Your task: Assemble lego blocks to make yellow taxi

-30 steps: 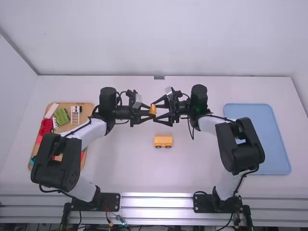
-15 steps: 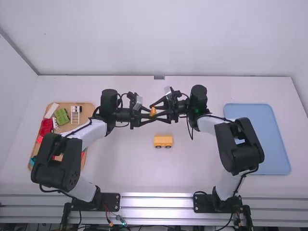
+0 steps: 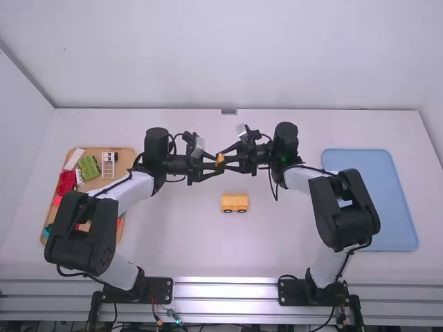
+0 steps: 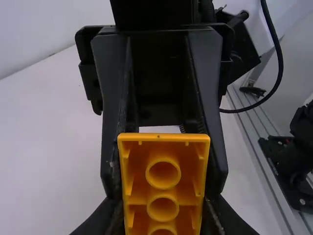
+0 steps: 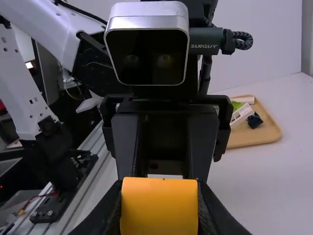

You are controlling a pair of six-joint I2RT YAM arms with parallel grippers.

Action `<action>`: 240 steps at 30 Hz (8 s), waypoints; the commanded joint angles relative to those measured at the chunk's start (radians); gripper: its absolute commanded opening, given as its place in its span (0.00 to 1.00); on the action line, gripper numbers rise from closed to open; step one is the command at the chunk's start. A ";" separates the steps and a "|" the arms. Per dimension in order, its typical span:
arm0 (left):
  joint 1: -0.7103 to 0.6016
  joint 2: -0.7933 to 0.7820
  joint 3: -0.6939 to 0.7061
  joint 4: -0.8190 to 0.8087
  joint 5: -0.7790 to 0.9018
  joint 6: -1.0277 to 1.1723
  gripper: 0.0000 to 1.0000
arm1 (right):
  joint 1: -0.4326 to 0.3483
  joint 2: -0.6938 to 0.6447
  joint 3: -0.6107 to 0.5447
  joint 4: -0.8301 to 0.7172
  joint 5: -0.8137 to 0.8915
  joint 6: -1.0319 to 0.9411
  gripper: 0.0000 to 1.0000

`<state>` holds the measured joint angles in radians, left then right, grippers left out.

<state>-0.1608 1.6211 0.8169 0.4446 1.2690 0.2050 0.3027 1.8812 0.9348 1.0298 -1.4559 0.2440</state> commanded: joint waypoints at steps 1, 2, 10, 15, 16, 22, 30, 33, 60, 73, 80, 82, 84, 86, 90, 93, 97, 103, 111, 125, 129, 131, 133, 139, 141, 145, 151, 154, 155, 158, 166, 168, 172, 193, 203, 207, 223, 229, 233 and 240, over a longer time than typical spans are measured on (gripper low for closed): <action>-0.002 -0.002 -0.007 0.013 0.025 0.024 0.27 | -0.001 0.010 0.020 0.003 -0.013 0.019 0.16; -0.003 -0.002 -0.007 0.017 0.024 0.024 0.52 | 0.000 0.010 0.020 0.003 -0.013 0.018 0.12; -0.002 -0.002 -0.007 -0.072 -0.155 0.026 0.99 | -0.063 0.010 0.019 -0.053 0.214 0.033 0.04; -0.002 -0.002 -0.007 -0.192 -0.355 0.038 0.99 | -0.127 -0.011 0.022 -0.333 0.414 -0.101 0.00; -0.002 -0.002 -0.007 -0.214 -0.406 0.039 0.99 | -0.145 -0.032 0.025 -0.480 0.498 -0.182 0.00; 0.013 -0.003 -0.007 -0.274 -0.499 0.166 0.99 | -0.142 -0.128 0.135 -1.210 0.959 -0.576 0.00; 0.059 -0.003 -0.006 -0.249 -0.412 0.211 0.99 | -0.029 -0.132 0.206 -1.703 1.312 -0.935 0.00; 0.064 -0.003 -0.006 -0.249 -0.413 0.211 0.99 | 0.027 -0.132 0.177 -1.711 1.374 -1.030 0.00; 0.069 -0.003 -0.006 -0.269 -0.417 0.211 0.99 | 0.117 -0.061 0.066 -1.614 1.449 -1.195 0.06; 0.069 -0.003 -0.006 -0.253 -0.425 0.211 0.99 | 0.116 -0.062 0.066 -1.586 1.432 -1.194 0.99; 0.064 0.000 -0.007 -0.329 -0.391 0.371 0.99 | 0.103 -0.166 0.079 -1.595 1.310 -1.192 0.99; 0.055 0.016 -0.007 -0.358 -0.299 0.497 0.99 | 0.057 -0.234 0.061 -1.594 1.180 -1.213 0.99; 0.055 0.029 -0.007 -0.368 -0.233 0.553 0.99 | 0.028 -0.264 0.042 -1.592 1.110 -1.248 0.99; 0.057 0.059 -0.007 -0.377 -0.119 0.631 0.99 | -0.031 -0.306 -0.005 -1.579 0.993 -1.320 0.99; 0.027 0.129 -0.007 -0.370 -0.061 0.713 0.99 | -0.148 -0.338 -0.132 -1.470 0.803 -1.409 0.98; -0.008 0.206 -0.007 -0.327 -0.014 0.768 0.99 | -0.250 -0.329 -0.268 -1.296 0.679 -1.413 0.99; -0.051 0.262 -0.007 -0.290 0.002 0.809 0.99 | -0.329 -0.273 -0.381 -1.106 0.575 -1.423 0.99; -0.080 0.289 -0.007 -0.278 0.002 0.758 0.99 | -0.387 -0.143 -0.436 -0.945 0.478 -1.504 0.99; -0.088 0.289 -0.008 -0.283 0.006 0.726 0.99 | -0.438 -0.018 -0.432 -0.859 0.459 -1.534 0.86; -0.101 0.289 -0.135 -0.086 -0.067 0.726 0.99 | -0.437 0.054 -0.401 -0.837 0.453 -1.526 0.18; -0.130 0.306 -0.172 0.046 -0.154 0.629 0.99 | -0.436 0.049 -0.358 -0.923 0.441 -1.525 0.06; -0.145 0.318 -0.177 0.098 -0.204 0.567 0.99 | -0.437 0.041 -0.338 -0.973 0.425 -1.530 0.06; -0.169 0.343 -0.178 0.154 -0.231 0.541 0.99 | -0.439 0.024 -0.300 -1.075 0.398 -1.580 0.04; -0.186 0.394 -0.146 0.156 -0.294 0.514 0.99 | -0.432 -0.041 -0.217 -1.382 0.318 -1.843 0.07; -0.189 0.406 -0.135 0.156 -0.294 0.514 0.99 | -0.412 -0.061 -0.199 -1.447 0.305 -1.910 0.07; -0.189 0.441 -0.112 0.159 -0.294 0.523 0.99 | -0.351 -0.063 -0.156 -1.452 0.318 -1.875 0.07; -0.188 0.478 -0.099 0.158 -0.292 0.517 0.99 | -0.267 -0.063 -0.120 -1.418 0.348 -1.823 0.03; -0.190 0.478 -0.116 0.202 -0.292 0.513 0.99 | -0.228 -0.063 -0.108 -1.378 0.366 -1.778 0.02; -0.192 0.478 -0.128 0.241 -0.297 0.488 0.99 | -0.217 -0.063 -0.106 -1.359 0.370 -1.764 0.02; -0.193 0.478 -0.163 0.352 -0.332 0.415 0.96 | -0.196 -0.063 -0.099 -1.319 0.390 -1.714 0.02; -0.193 0.479 -0.201 0.400 -0.333 0.456 0.88 | -0.190 -0.063 -0.097 -1.279 0.387 -1.680 0.01; -0.193 0.483 -0.185 0.378 -0.309 0.473 0.86 | -0.190 -0.063 -0.097 -1.282 0.386 -1.679 0.01; -0.193 0.492 -0.142 0.308 -0.309 0.472 0.85 | -0.191 -0.063 -0.097 -1.292 0.386 -1.680 0.01; -0.195 0.510 -0.128 0.295 -0.264 0.551 0.55 | -0.174 -0.045 -0.130 -1.290 0.379 -1.680 0.01; -0.195 0.510 -0.128 0.294 -0.264 0.548 0.51 | -0.099 0.010 -0.130 -1.167 0.433 -1.549 0.00; -0.191 0.510 -0.126 0.293 -0.264 0.547 0.49 | -0.084 0.010 -0.131 -1.173 0.459 -1.548 0.00; -0.194 0.510 -0.126 0.293 -0.257 0.544 0.45 | -0.079 0.010 -0.219 -0.972 0.468 -1.416 0.00; -0.190 0.510 -0.126 0.293 -0.256 0.544 0.45 | -0.103 0.010 -0.231 -0.967 0.436 -1.436 0.00; -0.190 0.510 -0.126 0.293 -0.256 0.544 0.45 | -0.108 0.010 -0.231 -0.978 0.434 -1.437 0.00; -0.192 0.510 -0.125 0.292 -0.256 0.543 0.44 | -0.098 0.010 -0.241 -0.959 0.429 -1.448 0.00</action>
<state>-0.3481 2.1174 0.6952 0.7368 0.9874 0.7338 0.1986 1.8820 0.7109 0.0746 -1.0286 -1.2053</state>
